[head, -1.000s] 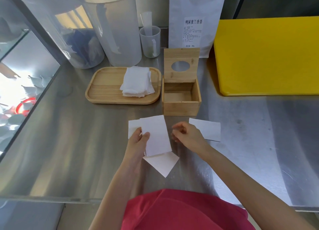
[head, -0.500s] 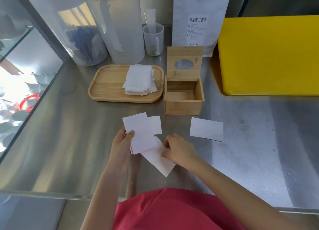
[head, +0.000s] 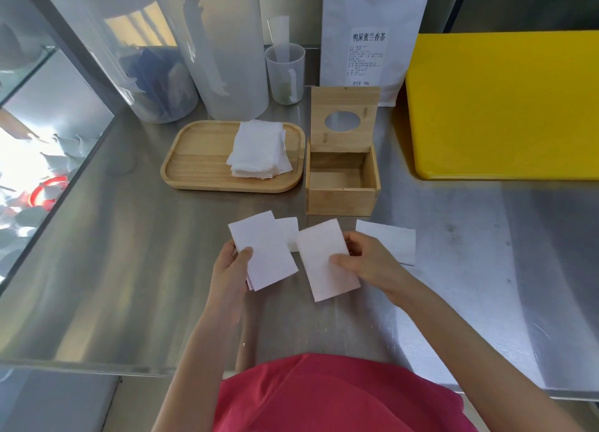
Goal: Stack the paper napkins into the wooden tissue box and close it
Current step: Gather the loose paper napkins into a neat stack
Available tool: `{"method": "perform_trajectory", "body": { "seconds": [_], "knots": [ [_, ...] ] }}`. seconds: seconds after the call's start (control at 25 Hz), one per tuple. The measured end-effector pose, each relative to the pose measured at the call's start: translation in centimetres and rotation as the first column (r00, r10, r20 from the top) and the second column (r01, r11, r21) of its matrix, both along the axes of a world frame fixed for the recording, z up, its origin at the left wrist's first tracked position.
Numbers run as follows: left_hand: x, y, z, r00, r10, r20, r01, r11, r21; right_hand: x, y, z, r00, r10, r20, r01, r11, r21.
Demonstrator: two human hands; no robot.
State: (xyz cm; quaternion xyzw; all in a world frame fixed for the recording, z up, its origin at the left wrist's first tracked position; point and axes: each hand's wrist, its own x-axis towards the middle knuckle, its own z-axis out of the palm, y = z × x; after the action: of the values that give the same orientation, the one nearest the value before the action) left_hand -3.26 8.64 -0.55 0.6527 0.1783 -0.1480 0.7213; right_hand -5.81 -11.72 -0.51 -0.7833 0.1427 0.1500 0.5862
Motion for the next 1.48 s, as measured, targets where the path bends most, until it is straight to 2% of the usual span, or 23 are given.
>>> {"method": "perform_trajectory", "body": {
  "seconds": [0.12,0.2,0.28,0.44,0.64,0.84,1.08,1.4,1.48],
  "knots": [
    [-0.1,-0.7,0.4,0.999,-0.047,-0.008,0.047,0.999,-0.009,0.4,-1.0,1.7,1.0,-0.028,-0.001,0.026,0.946,0.323],
    [-0.4,-1.6,0.6,0.994,-0.106,-0.016,0.106,0.994,-0.03,0.9,-0.9,2.2,1.0,-0.015,0.012,0.009,0.909,0.417],
    [-0.8,-2.5,0.8,0.988,-0.156,-0.017,0.155,0.987,-0.049,1.3,0.0,2.2,1.0,0.015,0.024,-0.022,0.935,0.355],
    [-1.1,-3.2,1.0,0.982,-0.189,0.003,0.189,0.977,-0.098,1.4,1.6,1.5,0.999,0.015,0.043,-0.019,0.996,0.082],
    [-0.8,-3.6,0.9,0.986,-0.15,-0.069,0.139,0.98,-0.143,1.3,2.1,1.2,0.998,0.013,0.065,-0.003,0.987,-0.158],
    [-1.0,-3.7,1.0,0.97,-0.244,0.001,0.244,0.969,-0.049,1.2,2.2,1.2,0.996,0.008,0.084,0.009,0.98,-0.197],
    [-1.1,-3.6,0.7,0.968,-0.25,0.029,0.251,0.968,-0.023,1.4,2.3,0.9,0.994,0.022,0.107,0.004,0.971,-0.241],
    [-1.0,-1.8,0.1,0.991,-0.136,-0.003,0.136,0.991,0.011,3.3,3.0,0.6,0.986,0.137,0.093,-0.107,0.956,-0.272],
    [-1.0,-0.8,0.0,0.998,-0.062,-0.019,0.062,0.998,-0.001,4.2,3.0,0.6,0.976,0.178,0.126,-0.123,0.926,-0.357]
  ]
}}
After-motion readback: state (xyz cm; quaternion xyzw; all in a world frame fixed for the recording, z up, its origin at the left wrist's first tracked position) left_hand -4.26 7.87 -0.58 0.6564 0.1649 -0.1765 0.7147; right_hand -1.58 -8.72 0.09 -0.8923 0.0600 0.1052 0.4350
